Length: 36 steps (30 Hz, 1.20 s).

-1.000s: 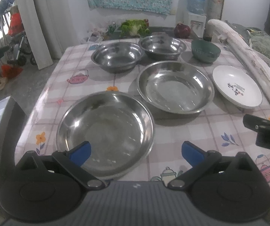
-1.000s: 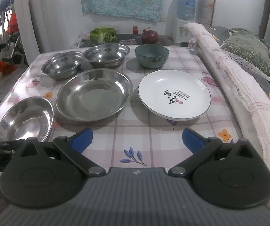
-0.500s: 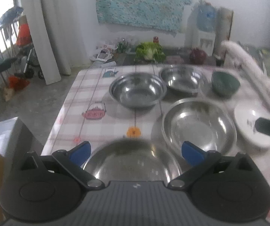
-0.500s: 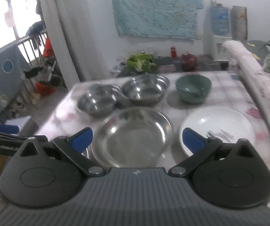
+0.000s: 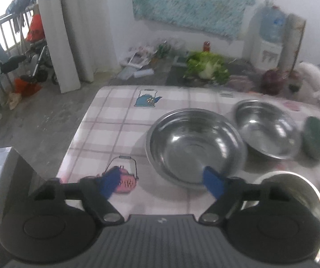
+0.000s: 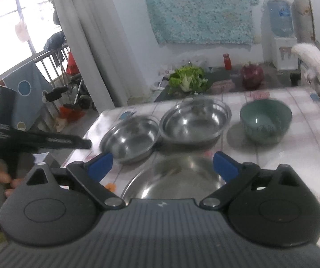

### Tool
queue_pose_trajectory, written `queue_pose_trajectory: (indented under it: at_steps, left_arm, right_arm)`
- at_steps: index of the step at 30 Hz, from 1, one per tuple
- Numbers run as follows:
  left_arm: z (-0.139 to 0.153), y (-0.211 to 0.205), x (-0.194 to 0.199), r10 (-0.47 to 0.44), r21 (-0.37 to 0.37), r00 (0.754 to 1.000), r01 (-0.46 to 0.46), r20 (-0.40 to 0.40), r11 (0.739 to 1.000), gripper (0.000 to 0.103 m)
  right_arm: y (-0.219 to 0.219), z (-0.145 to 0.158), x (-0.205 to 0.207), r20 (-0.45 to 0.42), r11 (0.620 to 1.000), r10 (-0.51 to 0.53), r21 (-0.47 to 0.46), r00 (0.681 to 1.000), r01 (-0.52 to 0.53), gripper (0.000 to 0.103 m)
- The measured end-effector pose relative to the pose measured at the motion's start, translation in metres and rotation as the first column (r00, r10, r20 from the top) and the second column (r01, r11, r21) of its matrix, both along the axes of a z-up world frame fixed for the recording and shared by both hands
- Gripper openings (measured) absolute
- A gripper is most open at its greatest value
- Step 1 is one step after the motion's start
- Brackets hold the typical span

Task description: Organize plates and bowls

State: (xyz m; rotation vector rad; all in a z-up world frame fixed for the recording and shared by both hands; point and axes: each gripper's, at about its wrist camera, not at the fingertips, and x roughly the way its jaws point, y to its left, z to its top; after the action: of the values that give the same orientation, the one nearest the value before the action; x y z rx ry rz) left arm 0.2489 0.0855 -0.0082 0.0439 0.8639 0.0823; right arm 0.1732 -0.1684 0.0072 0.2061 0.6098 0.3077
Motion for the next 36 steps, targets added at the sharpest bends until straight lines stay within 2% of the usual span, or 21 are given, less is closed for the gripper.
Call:
queue_pose_trajectory:
  at_steps: [1, 3, 4, 7, 11, 15, 17, 19, 21, 23, 25, 27, 28, 30, 31, 34, 36]
  left_arm:
    - [-0.006, 0.000, 0.011, 0.008, 0.012, 1.000, -0.008, -0.015, 1.000, 0.066]
    - [-0.019, -0.002, 0.029, 0.017, 0.049, 0.999, -0.015, -0.043, 0.999, 0.058]
    - [-0.026, -0.004, 0.036, 0.024, 0.076, 0.998, -0.019, -0.057, 0.997, 0.049]
    - [-0.036, -0.002, 0.043, 0.053, 0.131, 0.995, -0.042, -0.088, 0.990, 0.034]
    - [-0.036, 0.011, 0.037, 0.077, 0.135, 0.995, -0.067, -0.070, 0.989, 0.031]
    - [-0.042, 0.032, 0.032, 0.107, 0.146, 0.988, -0.090, -0.112, 0.985, 0.028]
    - [-0.044, 0.044, 0.027, 0.126, 0.144, 0.983, -0.107, -0.133, 0.984, 0.027]
    - [-0.041, 0.056, 0.022, 0.123, 0.078, 0.983, -0.113, -0.135, 0.990, 0.028]
    - [-0.034, 0.066, 0.020, 0.116, -0.019, 0.986, -0.119, -0.123, 0.993, 0.029]
    - [-0.027, 0.064, 0.022, 0.101, -0.073, 0.989, -0.110, -0.109, 0.991, 0.044]
    - [-0.026, 0.052, 0.031, 0.078, -0.084, 0.991, -0.087, -0.109, 0.993, 0.050]
    - [-0.034, 0.033, 0.044, 0.041, -0.032, 0.991, -0.046, -0.128, 0.998, 0.051]
    - [-0.039, 0.024, 0.050, 0.035, 0.006, 0.989, -0.034, -0.146, 0.999, 0.049]
    - [-0.048, 0.014, 0.059, 0.029, 0.044, 0.986, -0.022, -0.167, 0.999, 0.034]
    - [-0.050, 0.012, 0.060, 0.030, 0.054, 0.984, -0.021, -0.174, 0.998, 0.022]
    - [-0.051, 0.020, 0.057, 0.053, 0.084, 0.984, -0.039, -0.172, 0.996, 0.020]
    - [-0.051, 0.036, 0.053, 0.068, 0.065, 0.982, -0.057, -0.176, 0.996, 0.019]
  right_arm:
    - [0.001, 0.003, 0.012, 0.009, 1.000, 0.003, -0.018, 1.000, -0.003, 0.092]
    - [0.004, 0.007, 0.036, 0.020, 0.999, 0.019, -0.048, 1.000, -0.018, 0.085]
    - [0.006, 0.009, 0.049, 0.022, 0.998, 0.030, -0.063, 0.999, -0.029, 0.082]
    - [0.015, 0.016, 0.085, 0.012, 0.993, 0.073, -0.092, 0.997, -0.071, 0.069]
    - [0.035, 0.009, 0.132, -0.048, 0.989, 0.127, -0.066, 0.991, -0.130, 0.047]
    - [0.058, -0.012, 0.162, -0.129, 0.986, 0.168, -0.002, 0.977, -0.170, 0.033]
    - [0.069, -0.023, 0.164, -0.157, 0.983, 0.181, 0.014, 0.971, -0.181, 0.032]
    - [0.079, -0.032, 0.162, -0.162, 0.983, 0.182, -0.001, 0.970, -0.185, 0.030]
    - [0.084, -0.036, 0.167, -0.167, 0.982, 0.180, -0.019, 0.969, -0.186, 0.029]
    - [0.086, -0.037, 0.174, -0.167, 0.983, 0.172, -0.034, 0.971, -0.180, 0.028]
    - [0.083, -0.036, 0.180, -0.172, 0.985, 0.160, -0.035, 0.972, -0.168, 0.028]
    - [0.081, -0.035, 0.188, -0.181, 0.987, 0.152, -0.020, 0.972, -0.158, 0.028]
    - [0.080, -0.035, 0.192, -0.187, 0.988, 0.150, -0.012, 0.971, -0.155, 0.028]
    - [0.078, -0.034, 0.196, -0.193, 0.988, 0.153, -0.006, 0.969, -0.157, 0.028]
    - [0.079, -0.033, 0.197, -0.193, 0.986, 0.159, -0.009, 0.968, -0.164, 0.028]
    - [0.081, -0.034, 0.199, -0.196, 0.983, 0.178, -0.008, 0.964, -0.183, 0.028]
    - [0.082, -0.038, 0.201, -0.216, 0.981, 0.191, 0.019, 0.958, -0.191, 0.028]
